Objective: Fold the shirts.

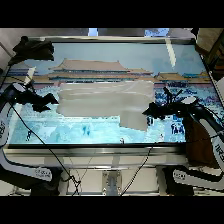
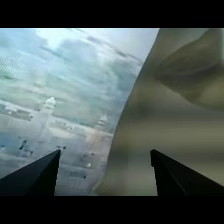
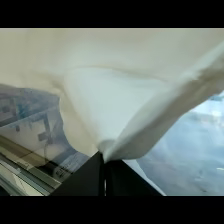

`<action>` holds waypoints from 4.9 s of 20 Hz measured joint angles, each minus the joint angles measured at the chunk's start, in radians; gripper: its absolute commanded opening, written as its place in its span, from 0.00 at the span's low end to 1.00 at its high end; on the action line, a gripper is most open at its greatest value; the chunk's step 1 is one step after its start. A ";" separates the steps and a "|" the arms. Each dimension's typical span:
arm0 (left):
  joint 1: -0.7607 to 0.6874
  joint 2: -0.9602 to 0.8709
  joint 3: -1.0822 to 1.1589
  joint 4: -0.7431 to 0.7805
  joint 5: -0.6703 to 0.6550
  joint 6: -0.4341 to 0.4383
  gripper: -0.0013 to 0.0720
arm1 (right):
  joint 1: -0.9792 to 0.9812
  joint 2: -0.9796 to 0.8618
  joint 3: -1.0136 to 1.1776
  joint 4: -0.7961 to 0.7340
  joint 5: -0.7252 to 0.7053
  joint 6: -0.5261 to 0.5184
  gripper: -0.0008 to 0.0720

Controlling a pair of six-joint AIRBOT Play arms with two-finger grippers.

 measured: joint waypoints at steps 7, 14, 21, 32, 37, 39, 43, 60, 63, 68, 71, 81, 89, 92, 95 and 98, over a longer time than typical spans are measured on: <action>-0.006 -0.063 0.000 -0.113 -0.170 0.048 0.63 | -0.003 0.009 0.000 0.003 0.006 0.011 0.05; -0.006 -0.066 -0.002 -0.183 -0.336 0.113 0.04 | -0.004 0.012 0.000 0.009 0.034 0.013 0.05; -0.006 0.063 -0.002 -0.359 -0.418 0.181 0.04 | -0.056 0.144 0.010 -0.017 0.114 0.031 0.05; -0.115 0.176 -0.001 -0.373 -0.110 0.122 0.04 | -0.181 0.175 0.305 -0.127 0.023 0.045 0.05; -0.230 0.081 -0.001 -0.284 0.045 0.048 0.04 | -0.141 -0.039 0.334 -0.175 -0.072 0.052 0.05; -0.257 0.028 -0.001 -0.271 0.113 0.021 0.04 | -0.112 -0.130 0.337 -0.180 -0.115 0.052 0.05; -0.279 -0.045 0.004 -0.263 0.217 -0.027 0.32 | -0.077 -0.247 0.341 -0.197 -0.177 0.051 0.11; -0.620 -0.146 0.491 -0.369 0.219 0.090 0.03 | -0.351 -0.064 0.341 -0.285 0.056 -0.047 0.77; -0.747 -0.240 0.525 -0.253 0.209 0.015 0.03 | -0.369 -0.066 0.265 -0.290 0.050 -0.056 0.83; -0.868 -0.433 0.675 -0.166 0.150 -0.081 0.03 | -0.380 -0.107 0.193 -0.288 0.011 -0.087 0.83; -0.894 -0.518 0.769 -0.131 0.116 -0.135 0.03 | -0.382 -0.156 0.181 -0.213 -0.016 -0.137 0.83; -0.909 -0.586 0.837 -0.009 0.057 -0.219 0.03 | -0.383 -0.318 0.208 0.070 -0.070 -0.295 0.69; -0.909 -0.594 0.839 0.033 0.030 -0.244 0.03 | -0.383 -0.351 0.247 0.165 -0.001 -0.329 0.05; -0.904 -0.593 0.849 0.039 0.014 -0.247 0.04 | -0.383 -0.342 0.283 0.190 0.109 -0.348 0.05; -0.873 -0.550 0.859 0.074 0.042 -0.247 0.04 | -0.380 -0.294 0.340 0.212 0.187 -0.341 0.05; -0.815 -0.439 0.868 0.050 0.109 -0.211 0.04 | -0.358 -0.224 0.414 0.221 0.243 -0.312 0.05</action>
